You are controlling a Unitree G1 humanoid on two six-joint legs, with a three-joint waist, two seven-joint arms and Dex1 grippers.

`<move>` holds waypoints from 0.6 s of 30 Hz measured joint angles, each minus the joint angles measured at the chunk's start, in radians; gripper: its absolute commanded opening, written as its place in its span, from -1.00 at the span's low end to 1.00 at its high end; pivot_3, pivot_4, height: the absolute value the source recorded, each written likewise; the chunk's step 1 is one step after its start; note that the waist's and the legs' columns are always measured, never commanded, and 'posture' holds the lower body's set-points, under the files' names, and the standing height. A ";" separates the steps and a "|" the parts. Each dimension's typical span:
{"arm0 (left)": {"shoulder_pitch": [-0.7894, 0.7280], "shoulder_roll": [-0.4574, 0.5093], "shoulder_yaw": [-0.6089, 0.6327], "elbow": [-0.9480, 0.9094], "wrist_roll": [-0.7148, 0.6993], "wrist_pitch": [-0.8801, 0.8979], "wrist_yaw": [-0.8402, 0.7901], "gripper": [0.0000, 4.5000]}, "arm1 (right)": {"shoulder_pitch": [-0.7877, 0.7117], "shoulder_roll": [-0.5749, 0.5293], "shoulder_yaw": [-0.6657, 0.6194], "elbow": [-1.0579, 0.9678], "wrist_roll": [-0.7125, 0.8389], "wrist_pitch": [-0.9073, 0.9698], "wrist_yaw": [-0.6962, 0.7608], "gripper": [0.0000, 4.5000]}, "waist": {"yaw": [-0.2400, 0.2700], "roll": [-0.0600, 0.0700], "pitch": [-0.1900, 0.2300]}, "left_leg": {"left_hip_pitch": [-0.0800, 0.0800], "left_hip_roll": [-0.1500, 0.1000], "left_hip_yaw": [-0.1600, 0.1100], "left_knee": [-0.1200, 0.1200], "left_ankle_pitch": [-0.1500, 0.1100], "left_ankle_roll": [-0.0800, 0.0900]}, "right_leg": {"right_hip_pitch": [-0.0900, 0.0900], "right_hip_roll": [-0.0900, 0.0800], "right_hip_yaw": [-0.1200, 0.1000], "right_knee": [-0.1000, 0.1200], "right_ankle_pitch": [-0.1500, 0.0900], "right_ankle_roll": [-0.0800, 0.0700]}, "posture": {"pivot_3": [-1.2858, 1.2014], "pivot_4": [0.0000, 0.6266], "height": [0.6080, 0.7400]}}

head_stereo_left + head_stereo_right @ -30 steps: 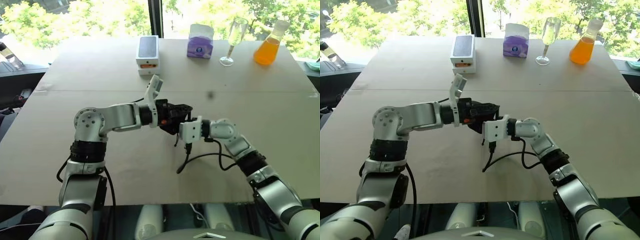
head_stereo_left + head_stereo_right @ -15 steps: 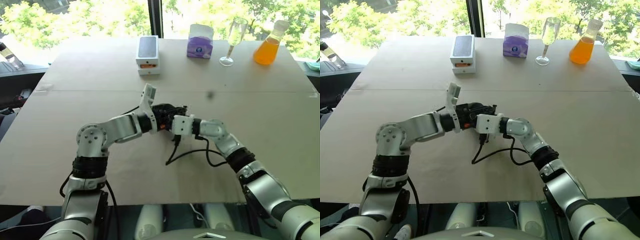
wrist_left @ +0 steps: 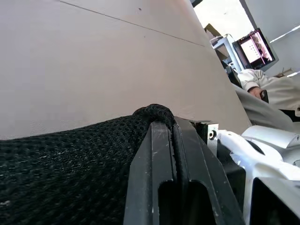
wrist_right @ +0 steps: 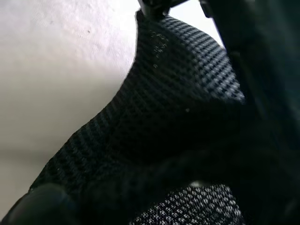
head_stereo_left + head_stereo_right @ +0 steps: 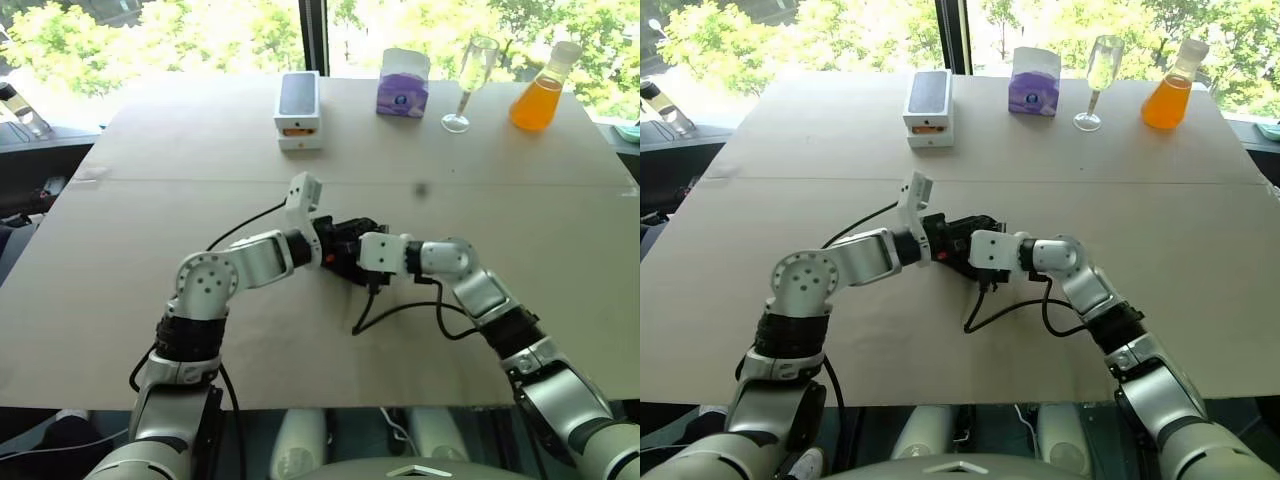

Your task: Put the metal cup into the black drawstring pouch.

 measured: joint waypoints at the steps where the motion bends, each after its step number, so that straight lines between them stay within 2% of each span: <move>1: -0.008 0.000 -0.001 0.000 0.008 0.003 -0.017 -1.00 | 0.014 -0.017 -0.008 -0.048 0.009 0.035 0.002 0.65 | 0.000 0.000 0.000 | 0.000 0.000 0.000 0.000 0.000 0.000 | 0.000 0.000 0.000 0.000 0.000 0.000 | 0.03 -0.52 0.96; 4: -0.024 -0.001 -0.006 0.011 0.043 0.012 -0.061 -1.00 | 0.051 -0.044 -0.016 -0.158 -0.006 0.133 -0.026 0.65 | -0.003 0.000 0.000 | 0.000 0.000 0.000 0.000 0.000 0.000 | 0.000 0.000 0.000 0.000 0.000 0.000 | 0.03 -0.52 0.96; 7: -0.046 -0.004 -0.020 0.023 0.092 0.012 -0.093 -1.00 | 0.053 -0.045 -0.015 -0.186 -0.026 0.195 -0.049 0.65 | -0.002 0.000 0.000 | 0.000 0.000 0.000 0.000 0.000 0.000 | 0.000 0.000 0.000 0.000 0.000 0.000 | 0.03 -0.52 0.96; 13: -0.076 -0.004 -0.048 0.025 0.212 0.009 -0.167 -1.00 | 0.048 -0.044 -0.002 -0.156 -0.042 0.165 -0.087 0.65 | -0.002 0.000 0.000 | 0.000 0.000 0.000 0.000 0.000 0.000 | 0.000 0.000 -0.001 -0.001 0.000 0.000 | 0.03 -0.52 0.96; 16: -0.090 0.007 -0.078 0.019 0.278 0.005 -0.200 -1.00 | 0.040 -0.056 0.000 -0.146 -0.035 0.171 -0.081 0.34 | -0.002 0.000 0.000 | -0.001 0.000 0.000 0.000 0.000 0.000 | 0.000 0.000 -0.001 -0.001 0.000 0.000 | 0.03 -0.52 0.96; 18: -0.091 0.028 -0.081 0.019 0.334 -0.003 -0.214 -1.00 | 0.026 -0.065 -0.027 -0.146 -0.005 0.192 -0.076 -0.07 | -0.004 0.000 0.000 | -0.001 0.000 0.000 0.000 0.000 0.000 | -0.001 0.001 -0.001 -0.001 0.000 0.000 | 0.03 -0.52 0.96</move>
